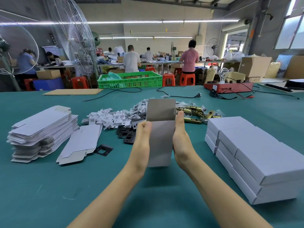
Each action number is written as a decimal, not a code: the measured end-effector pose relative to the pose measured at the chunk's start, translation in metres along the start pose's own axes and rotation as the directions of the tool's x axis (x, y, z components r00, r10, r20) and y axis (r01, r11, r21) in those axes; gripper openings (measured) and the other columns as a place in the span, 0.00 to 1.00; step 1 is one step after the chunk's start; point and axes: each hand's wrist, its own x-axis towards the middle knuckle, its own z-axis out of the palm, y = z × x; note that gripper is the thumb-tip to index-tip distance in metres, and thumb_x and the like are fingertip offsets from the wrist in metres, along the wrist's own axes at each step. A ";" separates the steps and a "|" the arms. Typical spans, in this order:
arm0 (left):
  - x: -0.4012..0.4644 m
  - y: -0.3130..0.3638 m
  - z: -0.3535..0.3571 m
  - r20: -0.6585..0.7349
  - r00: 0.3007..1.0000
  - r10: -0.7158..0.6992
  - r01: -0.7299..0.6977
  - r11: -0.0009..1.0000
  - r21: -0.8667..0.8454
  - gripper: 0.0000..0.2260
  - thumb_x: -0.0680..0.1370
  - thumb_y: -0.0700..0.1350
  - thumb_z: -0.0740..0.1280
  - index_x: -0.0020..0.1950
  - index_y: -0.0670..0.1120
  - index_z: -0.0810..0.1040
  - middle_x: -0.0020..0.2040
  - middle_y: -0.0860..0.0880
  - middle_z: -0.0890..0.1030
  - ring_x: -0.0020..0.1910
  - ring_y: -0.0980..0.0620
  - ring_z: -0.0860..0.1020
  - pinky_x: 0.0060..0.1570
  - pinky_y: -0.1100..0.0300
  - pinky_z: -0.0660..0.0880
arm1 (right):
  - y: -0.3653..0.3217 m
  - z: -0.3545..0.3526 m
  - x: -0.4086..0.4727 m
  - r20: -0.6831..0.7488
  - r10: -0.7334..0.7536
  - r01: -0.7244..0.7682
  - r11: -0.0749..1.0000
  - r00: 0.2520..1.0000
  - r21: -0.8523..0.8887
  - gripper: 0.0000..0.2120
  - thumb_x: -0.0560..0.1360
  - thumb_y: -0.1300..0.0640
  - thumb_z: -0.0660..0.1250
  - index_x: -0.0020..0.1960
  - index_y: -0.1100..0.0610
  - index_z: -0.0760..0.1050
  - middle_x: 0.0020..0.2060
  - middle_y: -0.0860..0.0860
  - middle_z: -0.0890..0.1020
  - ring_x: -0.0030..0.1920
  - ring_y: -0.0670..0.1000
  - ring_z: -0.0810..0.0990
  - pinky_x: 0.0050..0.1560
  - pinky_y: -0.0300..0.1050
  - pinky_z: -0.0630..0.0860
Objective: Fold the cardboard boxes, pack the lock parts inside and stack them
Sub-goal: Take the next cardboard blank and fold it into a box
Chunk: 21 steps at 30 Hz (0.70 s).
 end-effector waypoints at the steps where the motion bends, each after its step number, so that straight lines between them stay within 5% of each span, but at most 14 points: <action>1: 0.001 0.004 0.000 0.016 1.000 -0.023 0.024 0.998 -0.064 0.25 0.78 0.67 0.56 0.60 0.50 0.79 0.57 0.48 0.83 0.58 0.52 0.79 0.58 0.52 0.77 | -0.001 0.002 -0.001 0.006 -0.012 0.012 1.000 1.000 0.002 0.42 0.65 0.23 0.47 0.70 0.44 0.70 0.63 0.44 0.78 0.65 0.44 0.74 0.71 0.51 0.66; 4: 0.006 0.018 -0.004 0.057 0.996 -0.069 0.076 0.986 -0.148 0.27 0.75 0.69 0.52 0.55 0.57 0.84 0.56 0.48 0.84 0.56 0.50 0.83 0.46 0.61 0.80 | -0.003 0.008 -0.002 0.047 -0.043 0.042 0.999 0.998 0.019 0.41 0.66 0.25 0.47 0.73 0.44 0.67 0.66 0.44 0.76 0.68 0.44 0.71 0.73 0.51 0.63; 8: 0.014 0.027 -0.010 0.150 0.982 -0.111 0.139 0.970 -0.198 0.23 0.82 0.59 0.52 0.58 0.51 0.83 0.57 0.45 0.84 0.54 0.47 0.83 0.47 0.54 0.82 | -0.003 0.011 -0.002 0.058 -0.037 0.035 0.999 0.998 0.027 0.35 0.70 0.27 0.47 0.68 0.43 0.72 0.60 0.43 0.80 0.63 0.42 0.76 0.70 0.51 0.67; 15: 0.014 0.030 -0.016 0.159 0.980 -0.118 0.158 0.952 -0.261 0.21 0.80 0.49 0.53 0.64 0.44 0.80 0.58 0.42 0.83 0.52 0.47 0.82 0.45 0.56 0.81 | 0.000 0.013 -0.001 0.060 -0.021 0.018 0.999 0.998 0.048 0.30 0.77 0.30 0.48 0.69 0.45 0.71 0.64 0.44 0.77 0.68 0.46 0.72 0.73 0.55 0.63; 21: 0.009 0.029 -0.008 0.102 0.992 -0.078 0.102 0.962 -0.253 0.19 0.80 0.43 0.52 0.62 0.50 0.79 0.56 0.43 0.84 0.51 0.47 0.83 0.44 0.55 0.81 | 0.000 0.012 -0.002 0.065 -0.046 0.043 0.998 0.997 0.050 0.29 0.74 0.31 0.51 0.65 0.45 0.74 0.59 0.45 0.80 0.63 0.46 0.76 0.69 0.54 0.68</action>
